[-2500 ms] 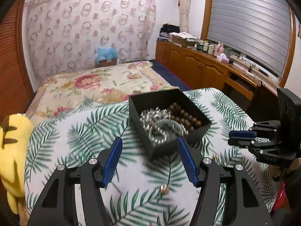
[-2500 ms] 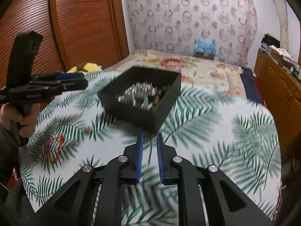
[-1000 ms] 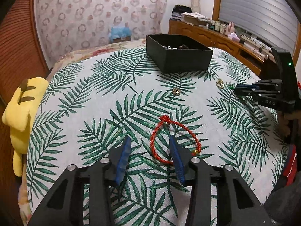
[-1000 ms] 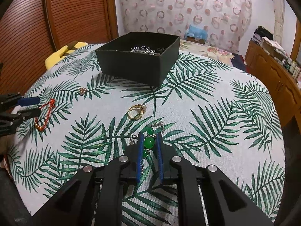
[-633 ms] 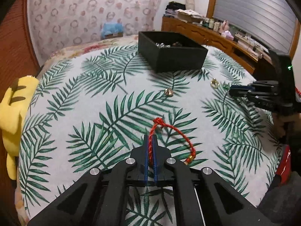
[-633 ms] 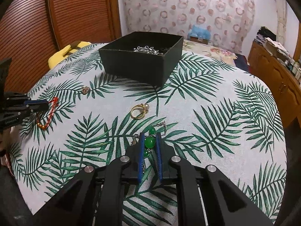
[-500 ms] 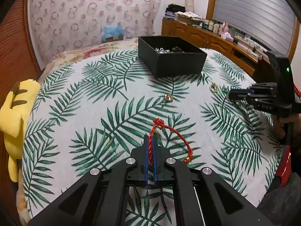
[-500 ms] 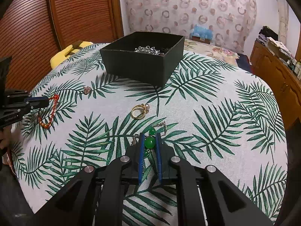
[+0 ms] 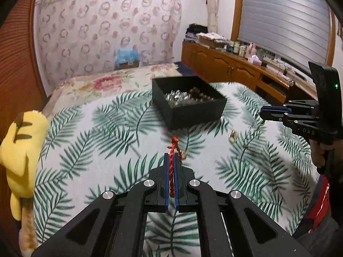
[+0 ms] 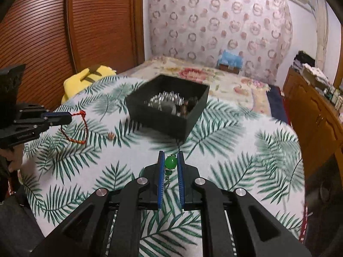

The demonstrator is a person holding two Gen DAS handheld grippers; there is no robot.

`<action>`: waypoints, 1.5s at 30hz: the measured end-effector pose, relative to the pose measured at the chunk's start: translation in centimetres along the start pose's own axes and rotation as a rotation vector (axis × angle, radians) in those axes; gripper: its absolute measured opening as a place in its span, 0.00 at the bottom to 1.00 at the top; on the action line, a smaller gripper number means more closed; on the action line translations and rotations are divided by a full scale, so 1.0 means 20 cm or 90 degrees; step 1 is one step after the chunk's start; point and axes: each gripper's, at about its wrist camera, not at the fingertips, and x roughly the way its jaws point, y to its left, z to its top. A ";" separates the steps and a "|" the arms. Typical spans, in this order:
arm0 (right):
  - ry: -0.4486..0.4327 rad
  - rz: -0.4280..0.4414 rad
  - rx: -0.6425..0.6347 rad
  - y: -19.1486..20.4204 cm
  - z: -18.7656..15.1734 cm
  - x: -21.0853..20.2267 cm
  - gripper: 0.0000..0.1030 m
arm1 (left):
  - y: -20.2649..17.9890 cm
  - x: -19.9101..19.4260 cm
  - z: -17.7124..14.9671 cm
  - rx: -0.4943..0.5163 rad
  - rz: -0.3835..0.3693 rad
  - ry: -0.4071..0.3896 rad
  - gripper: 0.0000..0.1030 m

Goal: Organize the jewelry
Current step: 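Carry the red bracelet and jade earring into the black box and open both grippers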

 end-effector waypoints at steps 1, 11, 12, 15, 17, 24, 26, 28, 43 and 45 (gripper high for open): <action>-0.004 -0.002 -0.004 0.00 0.02 -0.01 0.12 | -0.01 0.00 0.01 0.002 -0.001 -0.003 0.03; -0.047 -0.012 -0.039 0.01 0.20 -0.05 0.12 | -0.05 0.03 0.13 0.022 -0.006 -0.041 0.03; -0.050 -0.011 -0.040 0.01 0.21 -0.05 0.12 | -0.05 0.03 0.14 0.022 -0.007 -0.041 0.03; -0.062 -0.008 -0.042 0.01 0.27 -0.05 0.12 | -0.05 0.04 0.16 0.025 -0.006 -0.047 0.03; -0.072 -0.003 -0.042 0.01 0.32 -0.04 0.12 | -0.05 0.04 0.17 0.025 -0.006 -0.049 0.03; -0.095 0.007 -0.032 0.02 0.43 0.01 0.12 | -0.04 0.06 0.24 0.030 -0.007 -0.061 0.03; -0.101 0.008 -0.027 0.02 0.46 0.04 0.12 | -0.05 0.06 0.26 0.031 -0.006 -0.064 0.03; -0.104 0.009 -0.023 0.03 0.49 0.05 0.12 | -0.05 0.07 0.28 0.034 -0.005 -0.066 0.03; -0.065 0.037 0.029 -0.08 0.52 0.27 0.13 | -0.08 0.12 0.40 0.057 0.003 -0.073 0.03; -0.056 0.033 0.026 -0.08 0.52 0.30 0.13 | -0.08 0.13 0.41 0.056 0.003 -0.073 0.03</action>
